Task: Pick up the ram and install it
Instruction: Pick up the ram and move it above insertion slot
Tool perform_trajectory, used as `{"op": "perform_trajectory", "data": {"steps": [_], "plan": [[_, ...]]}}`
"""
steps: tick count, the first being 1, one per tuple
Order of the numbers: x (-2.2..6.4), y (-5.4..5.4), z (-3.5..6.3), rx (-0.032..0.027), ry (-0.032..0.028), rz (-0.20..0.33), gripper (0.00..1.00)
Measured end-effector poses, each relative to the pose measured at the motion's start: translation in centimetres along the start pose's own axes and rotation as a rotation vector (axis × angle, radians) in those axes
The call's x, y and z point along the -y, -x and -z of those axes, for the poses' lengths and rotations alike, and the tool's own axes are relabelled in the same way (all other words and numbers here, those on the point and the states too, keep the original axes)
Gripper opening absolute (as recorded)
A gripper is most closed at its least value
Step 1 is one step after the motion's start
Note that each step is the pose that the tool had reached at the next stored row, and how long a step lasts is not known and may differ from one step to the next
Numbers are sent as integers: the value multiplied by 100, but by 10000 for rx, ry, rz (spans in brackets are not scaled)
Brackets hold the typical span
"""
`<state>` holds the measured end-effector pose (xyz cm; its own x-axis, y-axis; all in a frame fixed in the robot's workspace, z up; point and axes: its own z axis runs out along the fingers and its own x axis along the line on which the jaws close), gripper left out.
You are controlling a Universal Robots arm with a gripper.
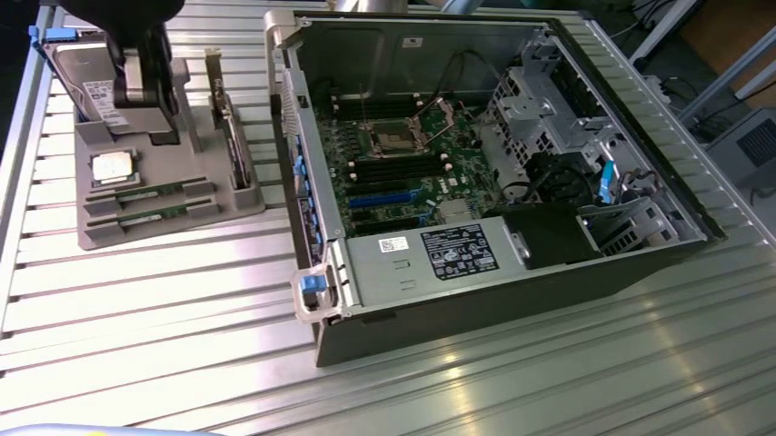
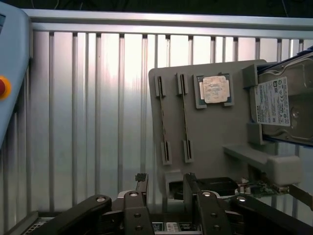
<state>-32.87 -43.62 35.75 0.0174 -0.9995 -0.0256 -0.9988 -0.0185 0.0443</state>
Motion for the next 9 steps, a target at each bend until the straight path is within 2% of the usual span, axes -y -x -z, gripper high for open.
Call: {"op": "perform_trajectory", "data": {"steps": [9], "plan": [[-46,-3,-73,0,0,0,42]]}}
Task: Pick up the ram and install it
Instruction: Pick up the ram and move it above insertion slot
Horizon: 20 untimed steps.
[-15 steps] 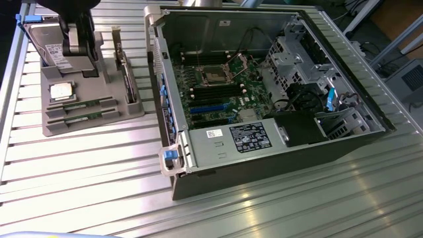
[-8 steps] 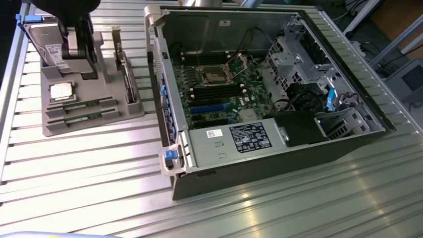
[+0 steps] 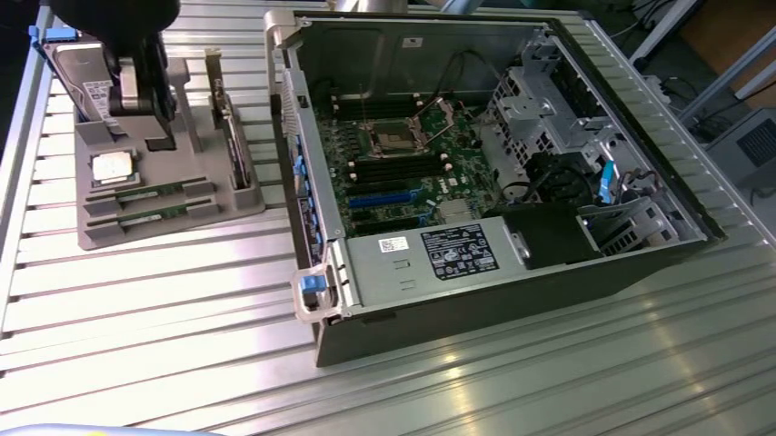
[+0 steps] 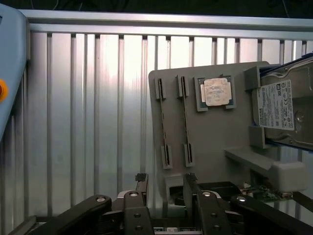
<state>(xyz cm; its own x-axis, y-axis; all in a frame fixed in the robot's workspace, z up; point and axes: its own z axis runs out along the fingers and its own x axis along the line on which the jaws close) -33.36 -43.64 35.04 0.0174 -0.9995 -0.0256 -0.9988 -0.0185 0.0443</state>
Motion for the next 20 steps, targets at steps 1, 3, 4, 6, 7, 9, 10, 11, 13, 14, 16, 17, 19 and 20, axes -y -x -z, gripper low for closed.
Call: {"op": "perform_trajectory", "data": {"steps": [1,3,4,6,7,9,10,11,13,14,16,17,19,20], "plan": [[-7,0,-10,0,0,0,42],[-19,-1,-30,1,-1,0,42],[-28,-1,-44,1,0,0,42],[-37,-1,-58,0,0,0,42],[-44,-1,-69,0,1,0,42],[-57,-2,-90,0,1,0,42],[-64,-2,-100,0,0,0,42],[-69,-2,-107,0,0,0,42],[-80,-3,-122,0,0,0,42],[-89,-3,-132,0,0,0,42],[-109,-3,-155,0,0,0,42],[-119,-3,-166,2,-1,0,42],[-132,-4,-177,2,-1,0,42],[-137,-5,-183,0,0,1,42]]}}
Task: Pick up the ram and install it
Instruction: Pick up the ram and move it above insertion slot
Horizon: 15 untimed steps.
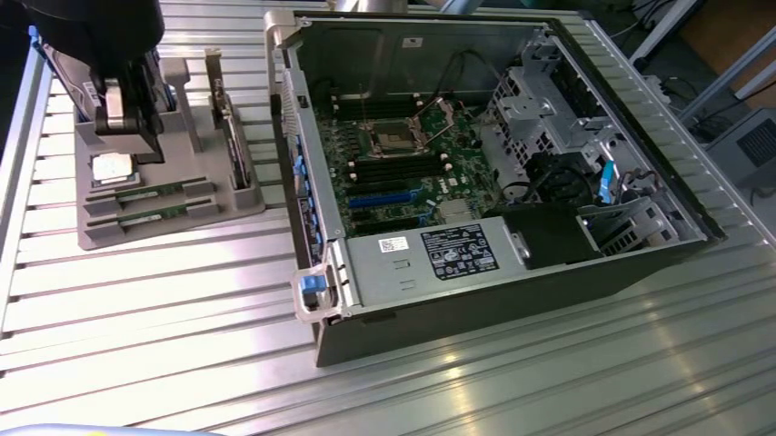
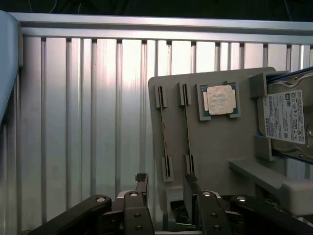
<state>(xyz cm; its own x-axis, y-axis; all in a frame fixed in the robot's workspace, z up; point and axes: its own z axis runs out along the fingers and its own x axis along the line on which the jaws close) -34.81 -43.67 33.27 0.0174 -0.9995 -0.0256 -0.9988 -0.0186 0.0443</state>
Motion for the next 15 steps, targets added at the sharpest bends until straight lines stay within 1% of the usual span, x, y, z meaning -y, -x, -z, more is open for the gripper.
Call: {"op": "perform_trajectory", "data": {"steps": [3,4,5,7,9,11,15], "plan": [[-4,-3,-20,-1,1,15,42],[-3,-3,-28,-5,3,123,42],[-3,-4,-32,-12,8,271,42],[-1,-5,-47,-37,22,843,42],[-2,-4,-53,-52,31,1171,42],[-2,-5,-62,-56,32,1268,42],[0,-5,-91,-57,33,1284,42]]}}
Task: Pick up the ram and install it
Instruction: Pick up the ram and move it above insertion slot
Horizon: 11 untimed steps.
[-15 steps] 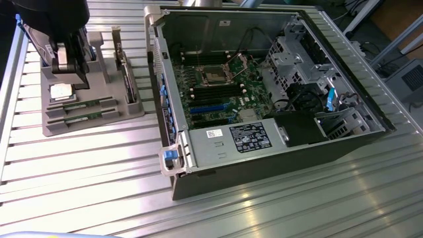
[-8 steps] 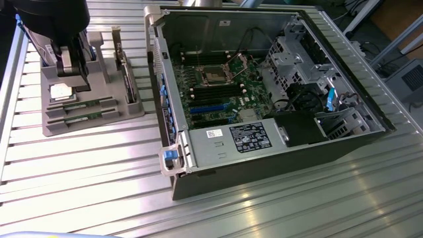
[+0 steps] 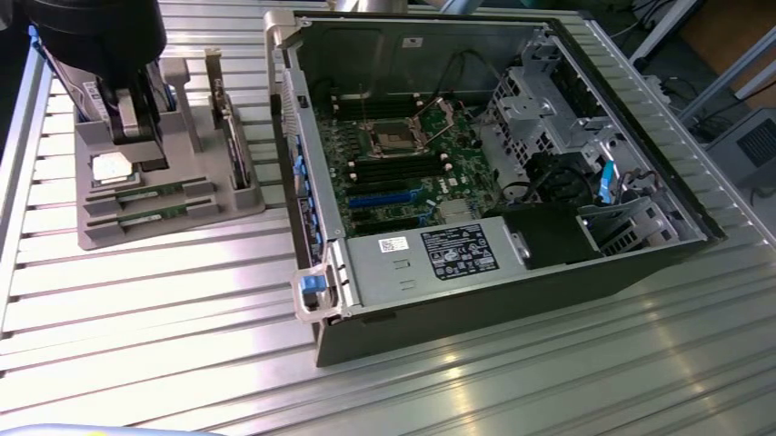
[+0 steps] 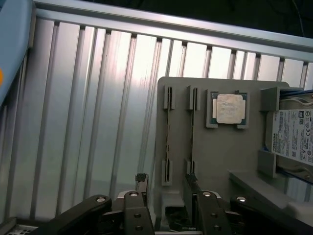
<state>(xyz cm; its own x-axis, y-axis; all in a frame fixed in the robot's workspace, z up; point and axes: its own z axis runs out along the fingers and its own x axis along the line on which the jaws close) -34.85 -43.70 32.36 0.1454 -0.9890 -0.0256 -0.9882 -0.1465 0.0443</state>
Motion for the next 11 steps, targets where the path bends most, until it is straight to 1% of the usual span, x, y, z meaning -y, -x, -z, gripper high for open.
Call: {"op": "perform_trajectory", "data": {"steps": [6,11], "plan": [[2,-1,-41,0,0,7,42],[5,-3,-116,-3,1,75,42]]}}
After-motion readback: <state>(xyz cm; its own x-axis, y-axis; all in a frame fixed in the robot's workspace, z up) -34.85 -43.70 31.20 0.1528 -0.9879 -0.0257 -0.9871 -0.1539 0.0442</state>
